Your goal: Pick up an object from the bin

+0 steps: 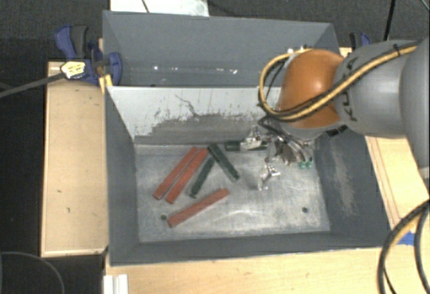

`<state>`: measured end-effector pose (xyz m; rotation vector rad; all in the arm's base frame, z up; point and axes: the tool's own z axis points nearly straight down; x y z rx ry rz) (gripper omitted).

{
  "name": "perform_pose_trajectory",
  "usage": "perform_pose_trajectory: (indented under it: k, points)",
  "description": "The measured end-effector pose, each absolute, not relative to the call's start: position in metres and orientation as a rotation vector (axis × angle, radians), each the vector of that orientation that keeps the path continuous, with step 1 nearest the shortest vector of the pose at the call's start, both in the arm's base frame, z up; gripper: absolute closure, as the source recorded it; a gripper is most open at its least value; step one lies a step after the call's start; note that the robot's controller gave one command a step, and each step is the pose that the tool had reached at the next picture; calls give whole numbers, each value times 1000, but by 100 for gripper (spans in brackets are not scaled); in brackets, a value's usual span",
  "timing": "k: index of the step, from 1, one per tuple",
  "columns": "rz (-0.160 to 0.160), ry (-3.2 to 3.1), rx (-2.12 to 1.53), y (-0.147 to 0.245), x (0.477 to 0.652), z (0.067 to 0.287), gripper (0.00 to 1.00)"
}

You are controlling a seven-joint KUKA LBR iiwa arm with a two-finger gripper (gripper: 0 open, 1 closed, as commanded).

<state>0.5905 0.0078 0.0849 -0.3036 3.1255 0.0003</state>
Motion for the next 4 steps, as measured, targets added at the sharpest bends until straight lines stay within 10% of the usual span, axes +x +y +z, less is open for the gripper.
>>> perform_pose_trajectory:
  k: [1, 2, 3, 4]
  points:
    - [0, 3125, -305, 8, 591, 85, 0]
    - [1, 3125, -200, 76, 579, 76, 100]
    - [1, 3125, -201, 76, 579, 76, 100]
    - [1, 3134, -125, 80, 537, 229, 100]
